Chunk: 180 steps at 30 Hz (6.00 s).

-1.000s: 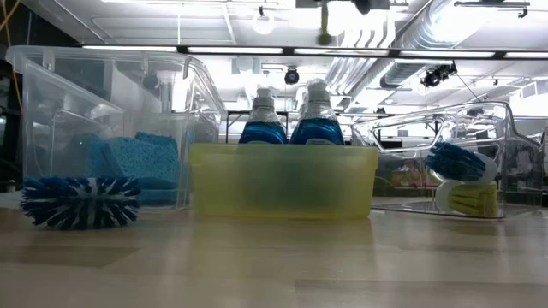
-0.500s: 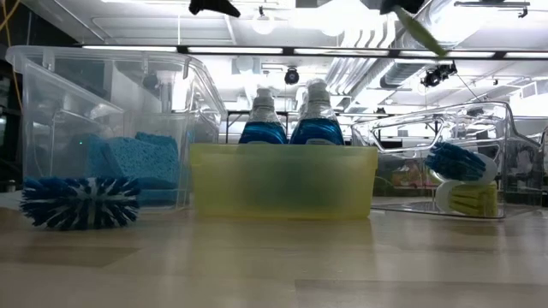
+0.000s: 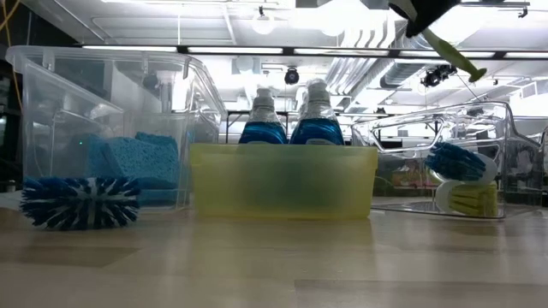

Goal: Pick & Place Kitchen Sink Supplies
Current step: Put the yellow toilet brush into the transparent bin, then put the blue toilet brush into the transparent bin

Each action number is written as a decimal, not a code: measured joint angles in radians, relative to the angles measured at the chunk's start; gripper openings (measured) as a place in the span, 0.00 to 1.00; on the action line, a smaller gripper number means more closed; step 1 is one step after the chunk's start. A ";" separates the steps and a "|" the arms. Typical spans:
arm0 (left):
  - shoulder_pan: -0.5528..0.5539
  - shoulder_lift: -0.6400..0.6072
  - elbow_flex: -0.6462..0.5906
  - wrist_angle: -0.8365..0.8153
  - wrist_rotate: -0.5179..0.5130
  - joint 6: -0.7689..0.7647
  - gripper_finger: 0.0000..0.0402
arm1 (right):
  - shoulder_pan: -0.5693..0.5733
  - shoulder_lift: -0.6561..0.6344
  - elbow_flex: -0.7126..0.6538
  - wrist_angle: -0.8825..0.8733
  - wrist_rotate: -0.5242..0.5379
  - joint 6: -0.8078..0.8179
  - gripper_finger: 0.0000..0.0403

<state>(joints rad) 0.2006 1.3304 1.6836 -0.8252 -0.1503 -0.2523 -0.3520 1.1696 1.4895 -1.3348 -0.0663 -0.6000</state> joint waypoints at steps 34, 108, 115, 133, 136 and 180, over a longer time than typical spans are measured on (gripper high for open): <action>-0.031 -0.590 -0.803 0.669 0.318 -0.166 0.68 | 0.342 0.499 0.000 -0.237 0.289 -0.279 0.08; -0.031 -0.586 -0.803 0.666 0.453 -0.150 0.68 | 0.549 0.458 -0.332 0.010 0.506 0.247 0.37; -0.031 -0.586 -0.803 0.666 0.453 -0.150 0.68 | 0.549 0.458 -0.249 -0.164 0.500 0.608 0.45; -0.031 -0.589 -0.803 0.489 0.524 -0.167 0.68 | 0.603 0.458 0.178 -0.236 0.346 1.141 0.46; -0.031 -0.604 -0.802 0.441 0.549 -0.193 0.68 | 0.640 0.458 0.235 -0.236 0.397 1.159 0.46; -0.031 -0.774 -0.789 -0.585 0.587 -0.406 0.68 | 1.048 0.124 -0.151 0.031 0.687 1.657 0.46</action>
<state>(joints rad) 0.1692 0.5563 0.8946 -1.4101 0.4363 -0.6588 0.6961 1.2938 1.3380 -1.3033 0.6206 1.0565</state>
